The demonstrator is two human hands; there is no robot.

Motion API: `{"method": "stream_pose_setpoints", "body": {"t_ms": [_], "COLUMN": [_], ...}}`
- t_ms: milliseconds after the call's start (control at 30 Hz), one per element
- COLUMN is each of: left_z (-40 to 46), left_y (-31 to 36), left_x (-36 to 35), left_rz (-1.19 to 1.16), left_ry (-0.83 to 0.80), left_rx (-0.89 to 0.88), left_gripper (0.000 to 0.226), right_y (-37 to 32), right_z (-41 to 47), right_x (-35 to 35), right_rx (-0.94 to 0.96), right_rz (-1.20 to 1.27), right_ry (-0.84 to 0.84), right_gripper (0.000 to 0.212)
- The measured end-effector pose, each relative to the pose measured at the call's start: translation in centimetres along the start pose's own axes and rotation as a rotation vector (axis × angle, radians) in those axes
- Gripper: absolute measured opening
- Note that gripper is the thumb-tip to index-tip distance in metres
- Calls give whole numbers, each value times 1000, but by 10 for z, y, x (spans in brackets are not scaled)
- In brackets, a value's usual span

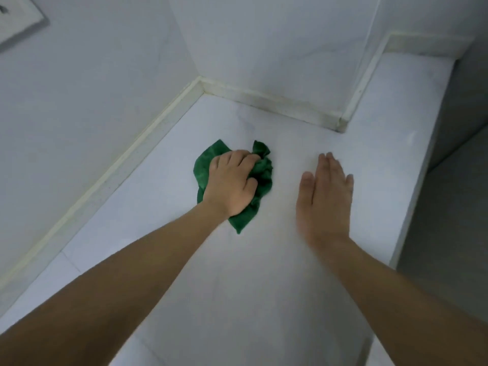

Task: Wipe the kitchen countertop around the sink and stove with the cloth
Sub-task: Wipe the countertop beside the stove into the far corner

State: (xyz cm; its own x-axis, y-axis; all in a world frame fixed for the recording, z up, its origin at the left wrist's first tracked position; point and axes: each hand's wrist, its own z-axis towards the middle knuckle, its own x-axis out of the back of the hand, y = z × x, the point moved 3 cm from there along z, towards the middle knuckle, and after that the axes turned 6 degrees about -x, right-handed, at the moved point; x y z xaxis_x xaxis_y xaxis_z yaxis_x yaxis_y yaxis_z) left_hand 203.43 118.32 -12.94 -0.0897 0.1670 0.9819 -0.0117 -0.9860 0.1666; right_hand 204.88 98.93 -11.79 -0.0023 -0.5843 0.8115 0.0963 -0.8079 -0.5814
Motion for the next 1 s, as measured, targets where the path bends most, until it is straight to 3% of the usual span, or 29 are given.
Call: {"method": "stream_pose_setpoints", "body": {"t_ms": [100,200,300,467,567,633,733,800,867,1000], "left_z": [-92,-133,-85,62,81,39,-46,-31,21,114], "left_y": [25,59,72,67,73,88,111,89,56,20], "left_x": [4,-2,-7,-18,-21,-20,-21,-14,-15,-8], "left_rz": [-1,57,48,80,103,86,-40,-74,18,77], "left_ry": [-19,-35,15,2,27,36,-88,-106,-46,32], "left_rx": [4,60,33,248,263,118,-300,-478,-353,503], "left_gripper": [56,55,54,47,46,52,56,58,61,49], "right_y": [30,59,68,69,70,69,70,68,68,65], "right_z": [5,-2,-5,-3,-3,-4,-3,-4,-4,-3], "right_x": [25,27,17,16,17,19,19,19,19,19], "right_rx": [-183,-315,-308,-290,-279,-279,-266,-269,-273,-284], "right_rz": [-211,-435,-512,-545,-533,-528,-519,-514,-497,-480], "right_ry": [14,-127,-113,-100,-112,-120,-111,-118,-115,-114], "right_gripper": [61,66,66,65,65,65,65,65,65,64]}}
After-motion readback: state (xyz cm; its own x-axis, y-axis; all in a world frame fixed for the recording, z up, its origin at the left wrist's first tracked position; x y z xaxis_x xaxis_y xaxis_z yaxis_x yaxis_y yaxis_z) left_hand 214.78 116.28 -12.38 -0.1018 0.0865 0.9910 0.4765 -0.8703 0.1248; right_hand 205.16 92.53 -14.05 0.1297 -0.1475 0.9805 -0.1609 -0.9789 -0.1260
